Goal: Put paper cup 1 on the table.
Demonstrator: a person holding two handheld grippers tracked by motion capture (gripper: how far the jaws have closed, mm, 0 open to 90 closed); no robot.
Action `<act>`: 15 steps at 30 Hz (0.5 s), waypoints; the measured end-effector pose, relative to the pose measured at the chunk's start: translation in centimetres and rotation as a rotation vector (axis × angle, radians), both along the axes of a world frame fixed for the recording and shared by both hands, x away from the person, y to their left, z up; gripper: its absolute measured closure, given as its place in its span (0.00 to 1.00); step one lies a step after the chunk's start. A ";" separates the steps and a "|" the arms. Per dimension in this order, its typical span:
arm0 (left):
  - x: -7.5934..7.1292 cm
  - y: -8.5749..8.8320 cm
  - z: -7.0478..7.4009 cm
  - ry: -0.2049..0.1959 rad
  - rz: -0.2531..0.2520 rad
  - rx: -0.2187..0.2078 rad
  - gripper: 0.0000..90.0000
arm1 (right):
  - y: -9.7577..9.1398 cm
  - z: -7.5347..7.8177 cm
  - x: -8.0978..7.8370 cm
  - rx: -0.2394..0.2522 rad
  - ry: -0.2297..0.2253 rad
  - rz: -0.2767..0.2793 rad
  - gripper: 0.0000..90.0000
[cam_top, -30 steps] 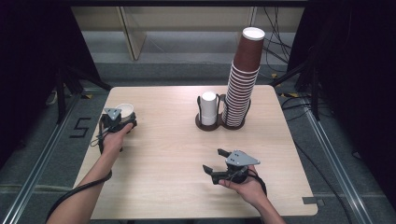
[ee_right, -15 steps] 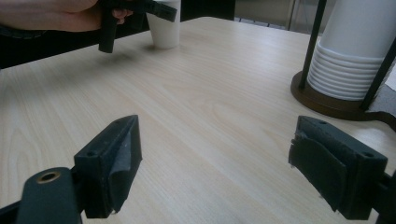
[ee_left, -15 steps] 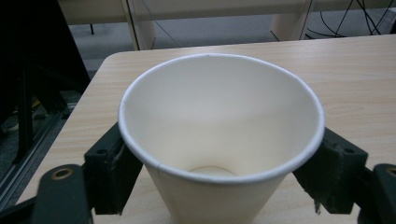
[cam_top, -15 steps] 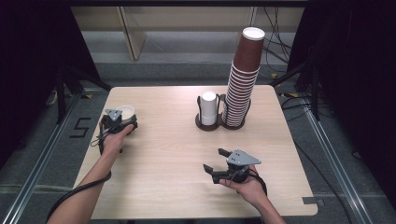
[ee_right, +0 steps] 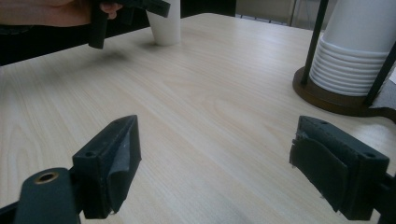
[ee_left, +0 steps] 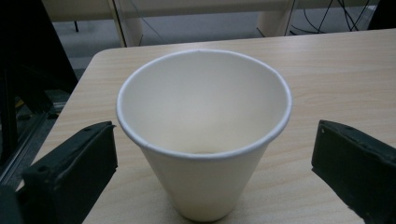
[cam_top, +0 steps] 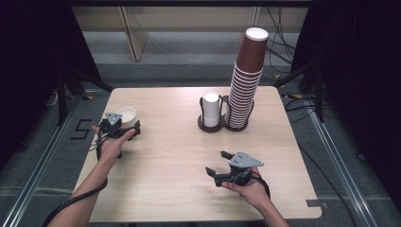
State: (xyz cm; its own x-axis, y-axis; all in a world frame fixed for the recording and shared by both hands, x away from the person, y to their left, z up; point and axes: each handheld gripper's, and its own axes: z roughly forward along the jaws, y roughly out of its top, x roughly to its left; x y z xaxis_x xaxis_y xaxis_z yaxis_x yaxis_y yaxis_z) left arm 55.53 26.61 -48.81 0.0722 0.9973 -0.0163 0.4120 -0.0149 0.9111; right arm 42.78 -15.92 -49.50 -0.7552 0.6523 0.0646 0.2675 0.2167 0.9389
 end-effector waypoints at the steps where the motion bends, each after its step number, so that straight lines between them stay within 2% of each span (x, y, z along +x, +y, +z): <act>1: -0.4 0.1 0.2 -0.009 -0.006 0.006 0.00 | -0.1 0.0 0.1 -0.025 -0.017 0.002 0.18; 4: -0.8 0.3 0.4 -0.016 -0.007 0.010 0.00 | -0.1 0.1 0.1 -0.021 -0.010 0.003 0.18; 5: -1.2 0.5 0.6 -0.018 -0.014 0.015 0.00 | -0.1 0.0 -0.1 -0.005 0.028 -0.018 0.18; 6: -1.5 0.5 0.7 -0.015 -0.019 0.014 0.00 | -0.2 0.0 -0.1 -0.010 0.031 -0.019 0.18; 8: -1.9 0.4 1.0 -0.018 -0.033 0.011 0.00 | -0.4 -0.2 0.3 -0.005 0.006 -0.010 0.18; 10: -2.5 0.2 1.4 -0.021 -0.038 0.002 0.00 | -0.8 -0.1 0.4 -0.024 0.016 -0.021 0.18; 11: -2.7 0.1 1.5 -0.026 -0.045 0.003 0.00 | -0.8 -0.2 0.4 -0.009 0.009 -0.026 0.18; 12: -3.1 -0.1 1.6 -0.024 -0.056 0.007 0.00 | -0.9 -0.1 0.4 -0.005 0.027 -0.028 0.18; 13: -3.5 -0.2 1.9 -0.031 -0.058 0.017 0.00 | -1.0 -0.2 0.4 0.007 0.022 -0.033 0.18; 15: -3.9 -0.3 2.2 -0.048 -0.069 -0.006 0.00 | -1.5 -0.1 0.3 -0.007 0.022 -0.043 0.18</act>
State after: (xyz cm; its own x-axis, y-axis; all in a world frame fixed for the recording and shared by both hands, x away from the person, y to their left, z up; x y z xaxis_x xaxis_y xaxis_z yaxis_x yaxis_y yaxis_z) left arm 51.64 26.27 -46.65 0.1412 0.9898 -0.0169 0.3660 -0.0364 0.9299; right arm 43.12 -17.39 -49.65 -0.7251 0.6844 0.0765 0.2976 0.2112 0.9310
